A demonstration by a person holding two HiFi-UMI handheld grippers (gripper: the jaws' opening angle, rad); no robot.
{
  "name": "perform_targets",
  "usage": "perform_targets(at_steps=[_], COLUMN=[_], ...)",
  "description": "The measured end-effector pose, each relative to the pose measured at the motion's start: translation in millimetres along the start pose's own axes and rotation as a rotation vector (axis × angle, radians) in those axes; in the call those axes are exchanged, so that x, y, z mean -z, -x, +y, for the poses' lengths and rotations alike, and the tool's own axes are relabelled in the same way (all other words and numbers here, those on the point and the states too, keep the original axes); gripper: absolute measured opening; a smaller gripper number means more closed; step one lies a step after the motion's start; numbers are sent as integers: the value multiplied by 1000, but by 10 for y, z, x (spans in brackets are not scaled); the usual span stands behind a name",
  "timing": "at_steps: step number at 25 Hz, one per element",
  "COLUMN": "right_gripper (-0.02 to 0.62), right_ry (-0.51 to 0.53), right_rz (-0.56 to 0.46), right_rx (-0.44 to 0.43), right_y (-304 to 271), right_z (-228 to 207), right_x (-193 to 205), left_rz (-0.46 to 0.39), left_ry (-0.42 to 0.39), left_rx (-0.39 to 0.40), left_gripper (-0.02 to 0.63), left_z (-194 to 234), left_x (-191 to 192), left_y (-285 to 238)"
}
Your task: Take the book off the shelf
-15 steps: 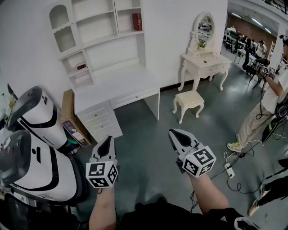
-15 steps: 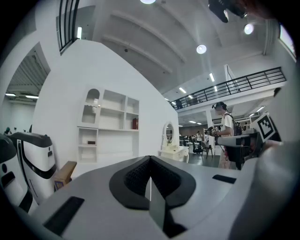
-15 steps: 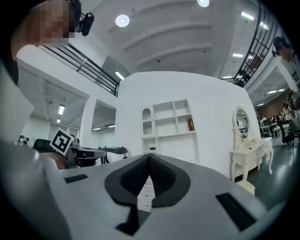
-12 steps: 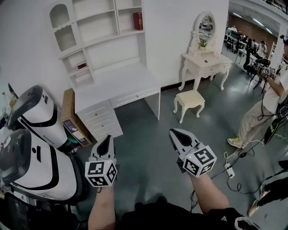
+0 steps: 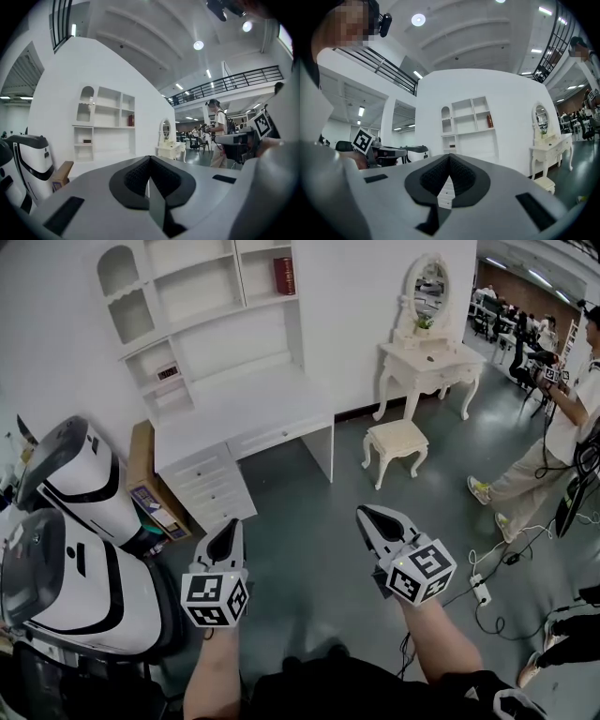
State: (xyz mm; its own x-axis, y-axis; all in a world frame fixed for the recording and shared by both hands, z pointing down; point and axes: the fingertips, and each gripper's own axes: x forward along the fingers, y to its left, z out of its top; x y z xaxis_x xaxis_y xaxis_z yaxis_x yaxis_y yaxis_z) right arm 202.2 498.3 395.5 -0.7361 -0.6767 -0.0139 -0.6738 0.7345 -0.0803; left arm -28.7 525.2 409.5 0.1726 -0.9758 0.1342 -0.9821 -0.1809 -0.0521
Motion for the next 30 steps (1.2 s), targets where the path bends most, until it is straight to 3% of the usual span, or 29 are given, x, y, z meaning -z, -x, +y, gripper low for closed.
perform_targets(at_steps=[11,17,30], right_gripper=[12,14,14], right_ry=[119,81,81], right_rz=[-32,-23,30], right_rx=[21,6,13], right_y=[359,376,-277], right_z=[-194,-275,-659], right_x=[-74,4,84], left_rz=[-10,-14,-31], left_ry=[4,1,63], left_rx=[16,33,48], left_gripper=[9,9,9], left_z=[-462,-571,-147], left_x=[52,30,98], left_y=[-143,-259,-999])
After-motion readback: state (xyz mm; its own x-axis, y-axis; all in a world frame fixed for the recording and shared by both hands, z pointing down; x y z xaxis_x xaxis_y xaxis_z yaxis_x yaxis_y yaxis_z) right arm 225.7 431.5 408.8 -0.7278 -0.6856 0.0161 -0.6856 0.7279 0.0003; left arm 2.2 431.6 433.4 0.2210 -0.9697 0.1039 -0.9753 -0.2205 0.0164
